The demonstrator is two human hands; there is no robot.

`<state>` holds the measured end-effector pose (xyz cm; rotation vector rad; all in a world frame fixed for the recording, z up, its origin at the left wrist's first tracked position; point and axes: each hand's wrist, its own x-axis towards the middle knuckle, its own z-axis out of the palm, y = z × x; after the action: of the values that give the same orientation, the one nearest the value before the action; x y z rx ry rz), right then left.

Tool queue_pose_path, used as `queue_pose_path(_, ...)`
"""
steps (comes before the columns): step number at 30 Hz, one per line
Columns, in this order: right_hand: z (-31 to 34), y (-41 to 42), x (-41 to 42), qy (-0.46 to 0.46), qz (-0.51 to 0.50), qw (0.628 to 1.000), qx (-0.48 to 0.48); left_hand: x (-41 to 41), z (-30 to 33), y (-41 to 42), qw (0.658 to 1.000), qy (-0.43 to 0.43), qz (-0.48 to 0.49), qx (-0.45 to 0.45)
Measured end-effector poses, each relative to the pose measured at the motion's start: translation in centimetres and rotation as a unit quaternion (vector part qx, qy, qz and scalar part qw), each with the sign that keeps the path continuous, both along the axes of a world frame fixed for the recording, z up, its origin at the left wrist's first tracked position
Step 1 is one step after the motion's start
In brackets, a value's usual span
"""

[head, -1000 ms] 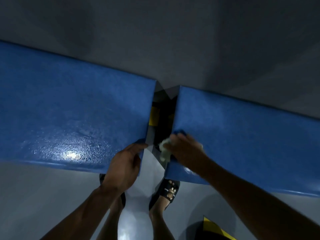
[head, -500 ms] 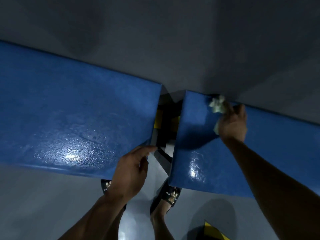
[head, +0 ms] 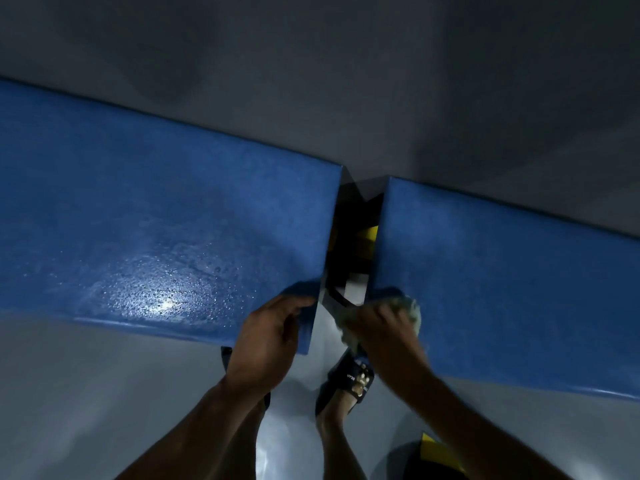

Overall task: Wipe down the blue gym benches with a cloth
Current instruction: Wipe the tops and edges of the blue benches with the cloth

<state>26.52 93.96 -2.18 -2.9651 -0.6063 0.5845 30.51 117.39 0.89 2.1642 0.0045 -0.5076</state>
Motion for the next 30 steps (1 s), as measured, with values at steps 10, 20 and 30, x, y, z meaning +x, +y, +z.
queue_pose_path(10, 1.1, -3.5, 6.2, -0.081, 0.014, 0.996, -0.030, -0.7, 0.3, 3.1, 0.999, 0.029, -0.027, 0.019)
queue_pose_path(20, 1.6, 0.3, -9.4, 0.041, -0.154, 0.986, 0.048, -2.5, 1.1, 3.0, 0.998, 0.021, -0.052, 0.009)
queue_pose_path(30, 3.7, 0.3, -9.8, 0.129, -0.398, 0.871, 0.256, -5.4, 1.8, 2.6, 0.997, 0.047, -0.042, 0.055)
